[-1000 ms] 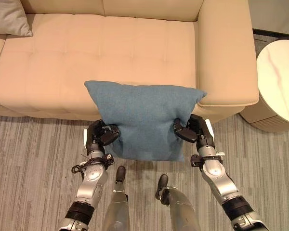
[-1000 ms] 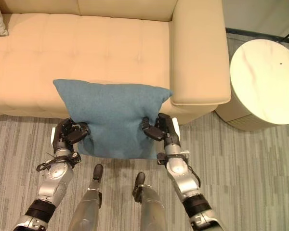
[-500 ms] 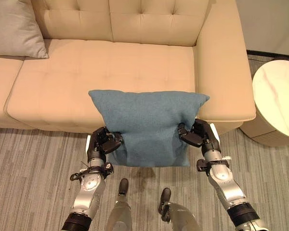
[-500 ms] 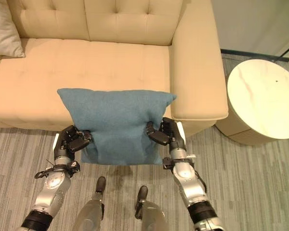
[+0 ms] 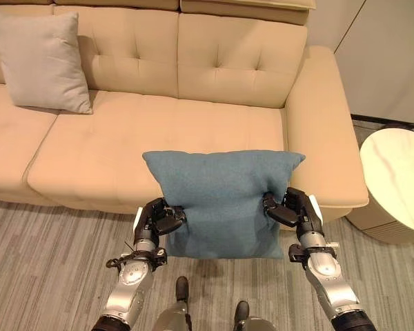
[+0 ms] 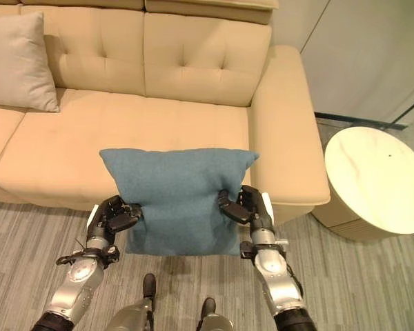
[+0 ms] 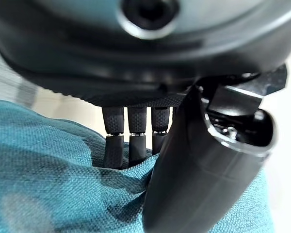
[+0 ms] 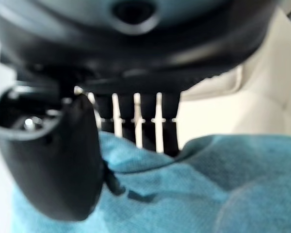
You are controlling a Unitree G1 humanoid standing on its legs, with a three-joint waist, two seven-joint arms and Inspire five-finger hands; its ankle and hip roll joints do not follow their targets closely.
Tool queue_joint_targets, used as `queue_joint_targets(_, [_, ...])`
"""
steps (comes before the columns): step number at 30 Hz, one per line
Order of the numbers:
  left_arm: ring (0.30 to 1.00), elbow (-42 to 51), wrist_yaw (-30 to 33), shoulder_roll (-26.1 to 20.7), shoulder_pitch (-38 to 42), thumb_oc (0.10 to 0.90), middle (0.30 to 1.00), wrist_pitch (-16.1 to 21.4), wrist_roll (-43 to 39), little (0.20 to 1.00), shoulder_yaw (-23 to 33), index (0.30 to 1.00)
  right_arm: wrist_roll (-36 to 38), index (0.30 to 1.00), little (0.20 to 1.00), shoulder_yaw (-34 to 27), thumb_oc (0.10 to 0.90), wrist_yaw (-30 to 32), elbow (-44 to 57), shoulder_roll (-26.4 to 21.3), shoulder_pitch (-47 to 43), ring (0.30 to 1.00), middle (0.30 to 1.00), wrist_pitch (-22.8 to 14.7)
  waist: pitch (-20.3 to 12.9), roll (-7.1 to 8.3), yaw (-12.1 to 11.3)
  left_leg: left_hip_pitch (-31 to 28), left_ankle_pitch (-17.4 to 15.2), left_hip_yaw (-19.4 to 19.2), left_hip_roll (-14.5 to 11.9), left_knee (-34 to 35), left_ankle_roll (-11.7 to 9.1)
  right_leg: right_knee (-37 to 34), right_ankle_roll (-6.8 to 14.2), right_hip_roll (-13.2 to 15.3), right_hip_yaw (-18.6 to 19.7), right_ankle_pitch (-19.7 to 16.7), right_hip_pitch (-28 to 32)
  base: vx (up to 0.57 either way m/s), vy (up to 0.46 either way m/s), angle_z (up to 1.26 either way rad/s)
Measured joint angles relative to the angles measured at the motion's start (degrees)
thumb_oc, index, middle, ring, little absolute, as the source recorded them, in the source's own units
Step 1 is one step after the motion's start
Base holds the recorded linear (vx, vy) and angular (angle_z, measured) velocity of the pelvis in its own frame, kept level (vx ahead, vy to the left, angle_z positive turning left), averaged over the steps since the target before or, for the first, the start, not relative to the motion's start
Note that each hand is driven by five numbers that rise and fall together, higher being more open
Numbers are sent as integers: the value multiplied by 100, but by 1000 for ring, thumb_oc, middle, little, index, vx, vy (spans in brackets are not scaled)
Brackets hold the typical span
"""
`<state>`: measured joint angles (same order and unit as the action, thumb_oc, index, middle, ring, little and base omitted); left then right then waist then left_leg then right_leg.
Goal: Pick up all the scattered cushions and arrange them neatly on the sofa.
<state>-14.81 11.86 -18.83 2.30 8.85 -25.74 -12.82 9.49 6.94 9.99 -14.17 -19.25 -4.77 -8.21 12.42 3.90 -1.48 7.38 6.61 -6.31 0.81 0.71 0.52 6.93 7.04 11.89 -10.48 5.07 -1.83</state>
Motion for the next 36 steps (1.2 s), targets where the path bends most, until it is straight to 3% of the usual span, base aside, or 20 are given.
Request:
queue_joint_targets(3, [300, 8, 2, -101, 14, 400, 300, -2, 1, 300, 86, 300, -25, 300, 300, 83, 400, -61, 3, 28, 1, 300, 300, 8, 3, 5, -61, -257, -126, -43, 114, -23, 129, 165, 206, 79, 2, -119, 87, 137, 244, -24])
queue_joint_targets(6, [300, 24, 2, -148, 11, 400, 300, -2, 11, 300, 186, 300, -72, 300, 300, 121, 400, -105, 51, 101, -44, 300, 300, 27, 6, -115, -38, -408, -371, -187, 5, -94, 253, 1375, 228, 114, 147, -109, -461, 147, 141, -26])
queue_joint_targets(7, [300, 23, 2, -143, 4, 400, 300, -2, 13, 300, 184, 300, -75, 300, 300, 121, 400, -106, 75, 107, -27, 300, 300, 28, 11, -124, -42, -509, -420, -203, -7, -27, 290, 1666, 257, 148, 131, -61, -583, 252, 69, -40])
queue_joint_targets(8, [300, 11, 2, -69, -19, 400, 300, -3, 22, 300, 189, 300, -100, 300, 300, 125, 400, -118, 112, 122, 2, 300, 300, 29, 3, -81, -41, -697, -494, -252, 57, 150, 373, 1965, 240, 142, 131, 251, -888, 208, 42, -32])
queue_joint_targets(10, [300, 21, 2, -56, -23, 400, 300, -3, 21, 300, 240, 300, -155, 300, 300, 120, 400, -120, 160, 122, 2, 300, 300, 29, 2, -82, 39, -705, -485, -239, 65, 229, 380, 1660, 169, -128, 164, 310, -1192, 182, -1, -3])
queue_joint_targets(12, [300, 20, 0, -29, -43, 400, 300, -7, 22, 300, 234, 300, -160, 300, 300, 114, 400, -111, 166, 101, 26, 300, 300, 32, -3, -69, 121, -723, -448, -204, 120, 280, 313, 1325, -17, -327, 136, 156, -1432, 199, -30, 17])
queue_joint_targets(15, [300, -12, 0, 15, -58, 400, 300, -15, 20, 300, 237, 300, -175, 300, 300, 121, 400, -118, 166, 51, 55, 300, 300, 44, 2, -89, 176, -720, -492, -50, 146, 271, 264, 828, -86, -635, 304, -125, -1687, 172, -81, 29])
queue_joint_targets(16, [300, -11, -1, 25, -90, 400, 300, -26, 27, 300, 211, 300, -175, 300, 300, 117, 400, -114, 166, 41, 111, 300, 300, 65, -6, -69, 243, -775, -473, 59, 202, 263, 228, 431, -189, -652, 290, -424, -1601, 199, -112, 65])
queue_joint_targets(17, [300, -11, -3, 76, -158, 400, 300, -26, 37, 300, 171, 300, -175, 300, 300, 114, 400, -112, 164, 3, 178, 300, 300, 66, -6, -61, 250, -892, -517, 138, 250, 268, 166, 188, -383, -645, 299, -1006, -1413, 199, -113, 57])
queue_joint_targets(18, [300, -13, -7, 184, -245, 400, 300, -33, 37, 300, 184, 300, -188, 300, 300, 107, 400, -116, 140, -32, 209, 300, 300, 80, -3, -158, 228, -987, -592, 263, 186, 221, 59, 92, -579, -757, 289, -1043, -1220, 135, -92, 40])
queue_joint_targets(19, [300, 15, -8, 281, -390, 400, 300, -34, 38, 300, 183, 300, -201, 300, 300, 115, 400, -122, 141, -48, 281, 300, 300, 126, -19, -201, 187, -991, -674, 377, 92, -60, -63, -268, -713, -831, 212, -1160, -876, 107, -162, 22])
queue_joint_targets(21, [300, 19, -18, 281, -417, 400, 300, -35, 38, 300, 175, 300, -206, 300, 300, 112, 400, -133, 152, -77, 257, 300, 300, 124, -21, -221, 146, -977, -672, 377, 18, -220, -84, -466, -746, -903, 130, -1152, -676, 68, -146, 20])
queue_joint_targets(22, [300, -13, -55, 306, -344, 400, 300, -37, 34, 300, 151, 300, -202, 300, 300, 63, 400, -123, 158, -87, 271, 300, 300, 120, -17, -204, 174, -728, -817, 422, -7, -737, -318, -514, -861, -887, 45, -1109, -608, 12, -64, 62])
queue_joint_targets(24, [300, -25, -111, 385, -236, 400, 300, -39, 31, 300, 82, 300, -198, 300, 300, -64, 400, -109, 161, -177, 273, 300, 300, 123, 17, -92, 188, 211, -812, 357, -21, -2708, -511, -628, -981, -805, -129, -1007, -356, 85, -81, 51])
queue_joint_targets(26, [300, -22, -114, 382, -237, 400, 300, -39, 28, 300, 62, 300, -192, 300, 300, -71, 400, -102, 166, -187, 273, 300, 300, 122, 13, -97, 223, 408, -883, 305, -126, -3181, -517, -727, -1058, -859, -218, -950, -163, 181, -18, 8])
queue_joint_targets(28, [300, -13, -142, 368, -177, 400, 300, -39, 30, 300, 22, 300, -170, 300, 300, -121, 400, -85, 193, -208, 297, 300, 300, 117, 0, -61, 267, 387, -1050, 109, -211, -2560, -261, -890, -1064, -897, -238, -804, -36, 193, 42, 11])
queue_joint_targets(30, [300, 20, -196, 375, -103, 400, 300, -40, 39, 300, -92, 300, -165, 300, 300, -283, 400, -52, 173, -217, 286, 300, 300, 121, 12, -35, 269, 475, -1028, 49, -227, -1467, -258, -1046, -1003, -957, -261, -863, 38, 204, 78, 4])
queue_joint_targets(33, [300, 6, -214, 382, -132, 400, 300, -54, 47, 300, -144, 300, -165, 300, 300, -285, 400, 16, 162, -219, 297, 300, 300, 123, 34, 5, 230, 646, -768, 121, -243, -802, -542, -1187, -1011, -1050, -228, -852, 293, 197, 108, -15])
queue_joint_targets(36, [300, 7, -217, 314, -186, 400, 300, -76, 53, 300, -162, 300, -167, 300, 300, -253, 400, 13, 169, -191, 363, 300, 300, 124, 8, -64, 242, 550, -474, 241, -291, -427, -284, -1171, -828, -1178, -141, -621, 569, 205, 143, -34])
